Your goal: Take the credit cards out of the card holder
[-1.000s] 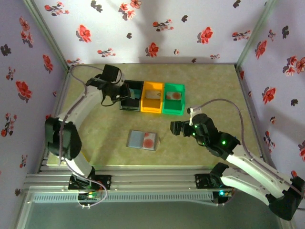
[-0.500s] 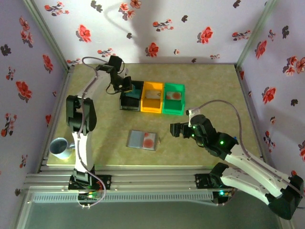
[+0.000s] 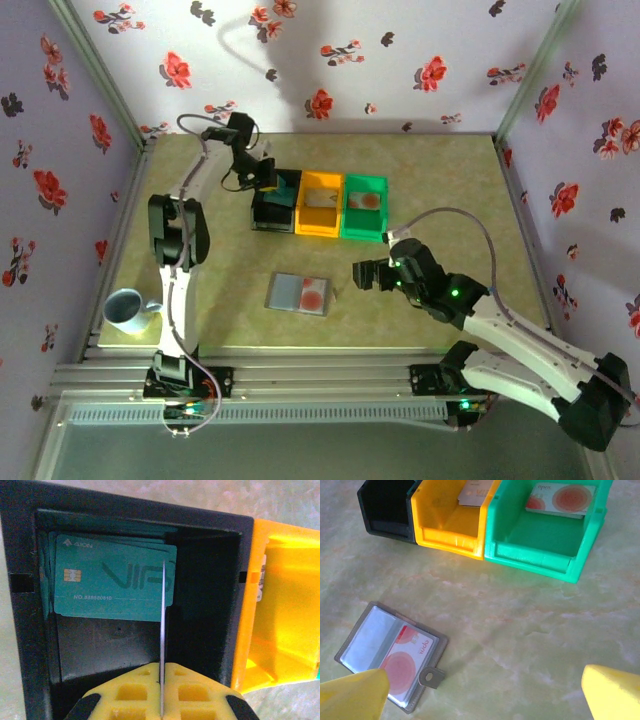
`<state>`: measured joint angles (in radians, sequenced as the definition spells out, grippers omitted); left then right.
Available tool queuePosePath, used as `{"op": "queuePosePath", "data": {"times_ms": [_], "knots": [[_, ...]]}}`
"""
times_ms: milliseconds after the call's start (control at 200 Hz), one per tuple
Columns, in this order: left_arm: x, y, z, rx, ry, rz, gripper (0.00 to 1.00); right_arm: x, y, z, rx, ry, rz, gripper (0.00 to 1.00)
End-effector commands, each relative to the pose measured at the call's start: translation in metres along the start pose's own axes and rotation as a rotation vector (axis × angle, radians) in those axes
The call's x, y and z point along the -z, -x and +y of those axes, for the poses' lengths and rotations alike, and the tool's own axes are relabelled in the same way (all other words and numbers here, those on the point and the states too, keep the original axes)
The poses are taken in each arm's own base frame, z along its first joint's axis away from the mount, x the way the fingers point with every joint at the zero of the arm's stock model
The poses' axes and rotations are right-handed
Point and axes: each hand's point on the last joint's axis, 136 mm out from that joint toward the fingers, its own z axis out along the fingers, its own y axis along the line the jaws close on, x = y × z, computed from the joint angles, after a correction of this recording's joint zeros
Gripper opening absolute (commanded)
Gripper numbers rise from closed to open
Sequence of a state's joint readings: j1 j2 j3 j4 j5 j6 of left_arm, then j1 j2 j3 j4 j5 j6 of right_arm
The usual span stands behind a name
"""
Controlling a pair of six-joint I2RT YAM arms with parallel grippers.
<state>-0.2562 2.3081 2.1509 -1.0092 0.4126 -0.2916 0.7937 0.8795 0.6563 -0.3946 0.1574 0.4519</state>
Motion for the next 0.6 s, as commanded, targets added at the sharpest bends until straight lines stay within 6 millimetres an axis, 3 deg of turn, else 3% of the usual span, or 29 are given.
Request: {"op": "queuePosePath", "data": {"times_ms": [0, 260, 595], "knots": [[-0.005, -0.004, 0.002, -0.007, -0.025, 0.042, 0.00, 0.001, 0.007, 0.003, 0.013, 0.011, -0.020, 0.99], [-0.025, -0.009, 0.007, 0.008, -0.027, 0.078, 0.00, -0.001, 0.004, 0.002, 0.012, 0.010, -0.016, 0.99], [-0.030, -0.005, 0.010, 0.020, -0.024, 0.063, 0.00, -0.004, 0.001, 0.003, 0.012, 0.018, -0.002, 0.99]]}}
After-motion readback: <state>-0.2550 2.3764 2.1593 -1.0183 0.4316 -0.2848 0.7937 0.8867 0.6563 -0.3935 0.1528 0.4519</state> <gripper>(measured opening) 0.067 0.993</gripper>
